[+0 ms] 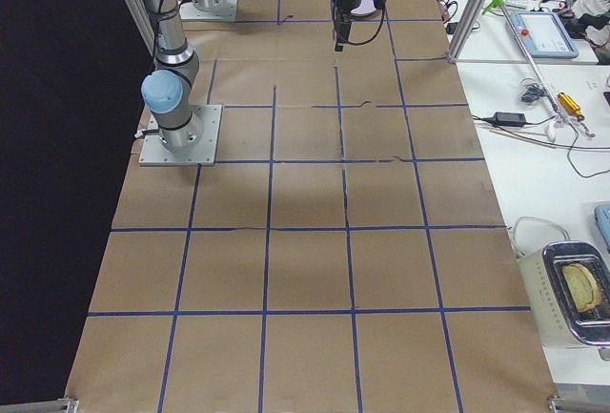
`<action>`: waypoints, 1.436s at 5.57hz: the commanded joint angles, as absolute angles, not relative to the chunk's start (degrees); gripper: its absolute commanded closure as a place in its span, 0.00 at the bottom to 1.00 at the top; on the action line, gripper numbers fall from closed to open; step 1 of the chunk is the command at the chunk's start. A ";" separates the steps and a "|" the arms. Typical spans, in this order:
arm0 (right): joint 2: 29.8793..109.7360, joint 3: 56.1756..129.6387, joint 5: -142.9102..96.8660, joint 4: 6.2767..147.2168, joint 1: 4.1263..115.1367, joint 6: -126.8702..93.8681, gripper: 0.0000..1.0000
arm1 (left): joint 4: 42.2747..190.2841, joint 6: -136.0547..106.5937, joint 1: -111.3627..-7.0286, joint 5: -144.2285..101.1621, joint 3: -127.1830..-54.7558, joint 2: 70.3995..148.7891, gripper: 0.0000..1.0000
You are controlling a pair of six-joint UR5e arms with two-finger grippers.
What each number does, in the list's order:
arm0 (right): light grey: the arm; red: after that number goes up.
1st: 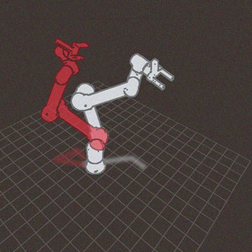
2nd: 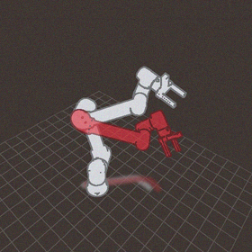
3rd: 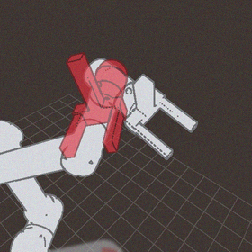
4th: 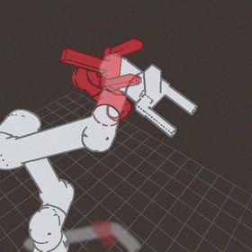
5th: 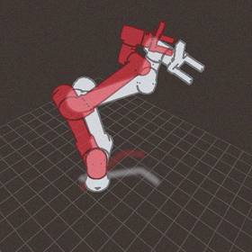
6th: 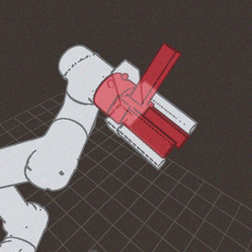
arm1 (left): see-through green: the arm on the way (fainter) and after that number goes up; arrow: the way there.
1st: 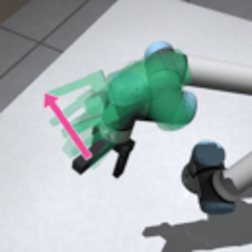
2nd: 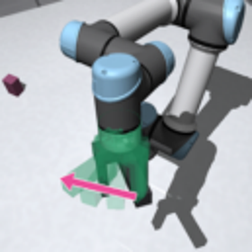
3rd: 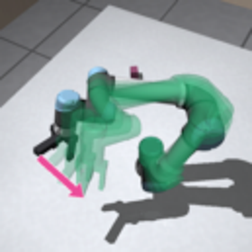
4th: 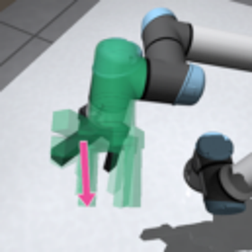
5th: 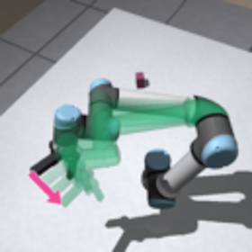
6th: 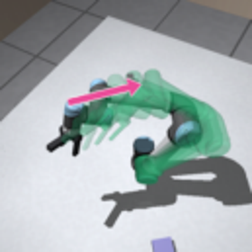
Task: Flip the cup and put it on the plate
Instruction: 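Lift the mug with the left gripper and carry it over the plate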
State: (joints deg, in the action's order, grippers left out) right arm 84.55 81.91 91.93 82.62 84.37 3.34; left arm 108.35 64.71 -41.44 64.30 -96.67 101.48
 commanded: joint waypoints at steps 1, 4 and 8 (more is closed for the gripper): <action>84.55 81.91 91.93 82.62 84.38 3.34 0.00 | 103.57 50.09 -55.98 65.21 -91.35 95.03 1.00; 84.55 81.91 91.93 82.62 84.38 3.34 0.00 | 76.53 40.36 -77.55 83.71 -91.23 101.56 1.00; 84.55 81.91 91.93 82.62 84.38 3.34 0.00 | 63.02 36.47 -82.00 88.68 -93.08 112.05 1.00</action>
State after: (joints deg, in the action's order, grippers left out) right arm 84.56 81.91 91.93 82.62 84.38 3.34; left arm 63.94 36.48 -81.88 88.28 -93.02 110.46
